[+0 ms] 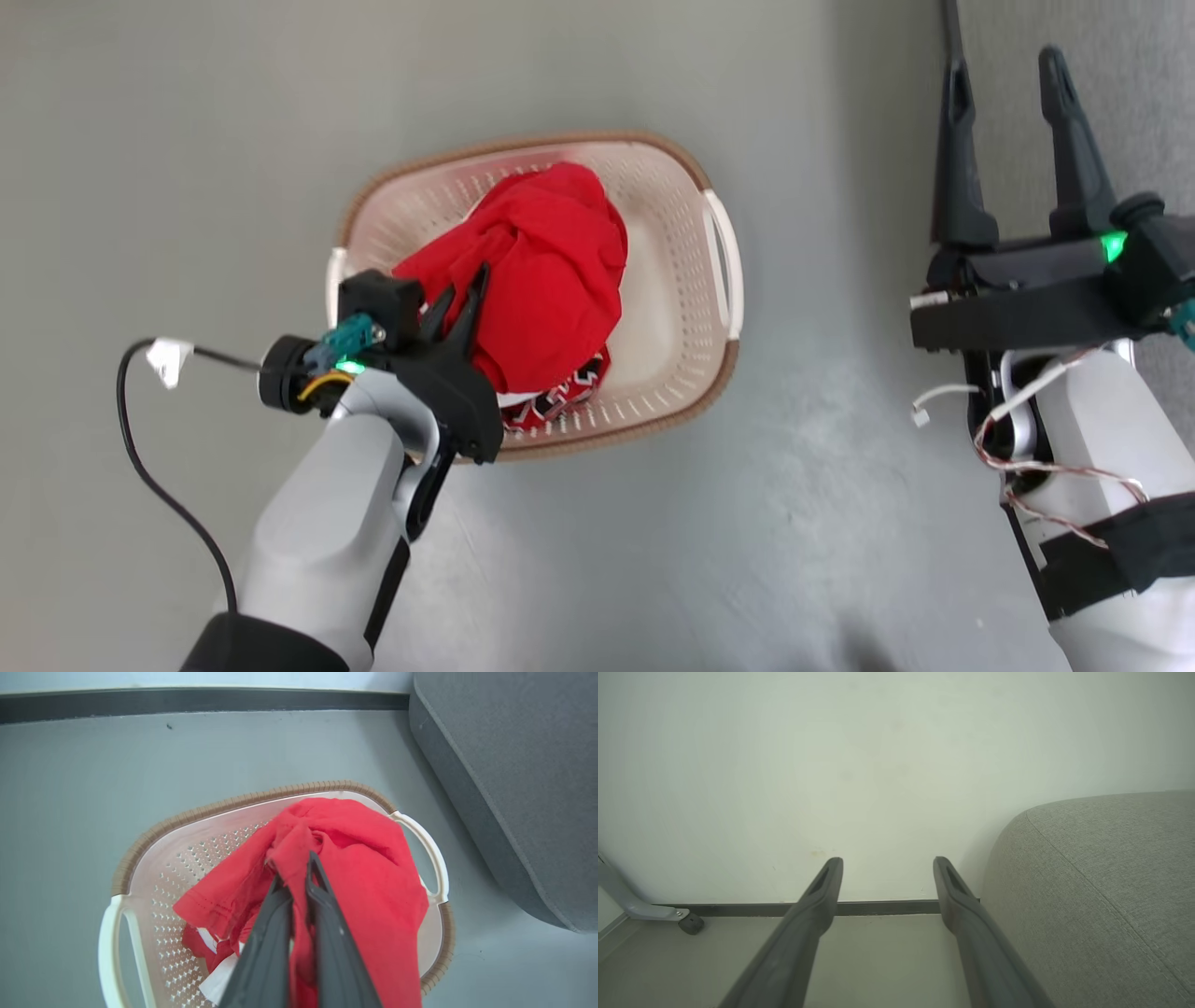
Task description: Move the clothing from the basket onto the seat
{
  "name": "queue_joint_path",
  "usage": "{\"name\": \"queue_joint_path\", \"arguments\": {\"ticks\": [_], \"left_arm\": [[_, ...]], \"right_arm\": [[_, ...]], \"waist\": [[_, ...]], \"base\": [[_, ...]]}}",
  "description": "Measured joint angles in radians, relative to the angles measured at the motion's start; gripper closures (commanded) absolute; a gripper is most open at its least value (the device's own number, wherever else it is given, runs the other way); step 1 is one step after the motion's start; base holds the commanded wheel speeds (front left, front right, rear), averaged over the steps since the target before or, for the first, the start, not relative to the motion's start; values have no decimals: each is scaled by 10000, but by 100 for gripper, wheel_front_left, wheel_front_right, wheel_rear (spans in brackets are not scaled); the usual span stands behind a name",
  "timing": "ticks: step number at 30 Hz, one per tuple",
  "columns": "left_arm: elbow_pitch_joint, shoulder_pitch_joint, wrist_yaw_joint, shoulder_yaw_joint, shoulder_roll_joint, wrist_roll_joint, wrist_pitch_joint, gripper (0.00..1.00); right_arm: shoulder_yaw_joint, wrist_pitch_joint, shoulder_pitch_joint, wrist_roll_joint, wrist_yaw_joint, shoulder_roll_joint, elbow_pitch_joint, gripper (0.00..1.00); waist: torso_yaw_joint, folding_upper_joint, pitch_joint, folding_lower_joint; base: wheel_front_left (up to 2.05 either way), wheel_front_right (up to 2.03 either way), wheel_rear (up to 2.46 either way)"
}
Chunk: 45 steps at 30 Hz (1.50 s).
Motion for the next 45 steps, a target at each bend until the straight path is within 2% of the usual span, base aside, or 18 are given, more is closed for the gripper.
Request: {"name": "queue_joint_path", "arguments": {"ticks": [5, 19, 29, 37, 45], "left_arm": [[-184, 459, 0, 56, -21, -309, -412, 100], [-1001, 1791, -10, 222, -27, -541, -617, 100], [-1944, 2780, 12, 514, 242, -541, -671, 100], [-2872, 3772, 468, 961, 468, -535, -675, 100], [-3935, 4989, 982, 1595, 978, -531, -675, 100]], "right_arm": [[-88, 0, 407, 90, 69, -115, 207, 0], [-234, 0, 1692, 548, 290, -151, 871, 0], [-127, 0, 2999, 698, 378, -75, 1114, 0], [-50, 0, 3602, 769, 380, 21, 1043, 0], [203, 0, 4022, 803, 393, 192, 757, 0]], "waist": [[285, 0, -716, 0], [1038, 1, -2761, -1], [1418, 0, -4380, -1], [1597, 0, -5351, 0], [1547, -1, -6004, -1]], "base": [[0, 0, 0], [0, 0, 0], [0, 0, 0], [0, 0, 0], [0, 0, 0]]}}
